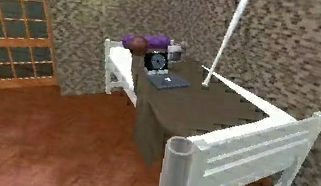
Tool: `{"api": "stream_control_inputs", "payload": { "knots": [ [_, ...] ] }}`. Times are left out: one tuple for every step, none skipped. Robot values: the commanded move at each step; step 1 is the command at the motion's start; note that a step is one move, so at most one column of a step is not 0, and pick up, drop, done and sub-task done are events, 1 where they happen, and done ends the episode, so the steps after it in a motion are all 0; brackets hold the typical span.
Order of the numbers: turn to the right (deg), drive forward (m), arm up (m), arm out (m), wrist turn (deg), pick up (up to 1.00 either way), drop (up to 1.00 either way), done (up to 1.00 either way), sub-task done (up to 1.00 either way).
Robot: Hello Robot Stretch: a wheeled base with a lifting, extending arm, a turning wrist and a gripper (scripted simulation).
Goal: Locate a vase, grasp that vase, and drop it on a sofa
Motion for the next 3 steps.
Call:
{"api": "stream_control_inputs", "payload": {
  "knots": [
    [-18.0,0.0,0.0,0.0,0.0,0.0,0.0,0.0,0.0],
    [0.0,0.8,0.0,0.0,0.0,0.0,0.0,0.0,0.0],
    [-45.0,0.0,0.0,0.0,0.0,0.0,0.0,0.0,0.0]
  ]
}}
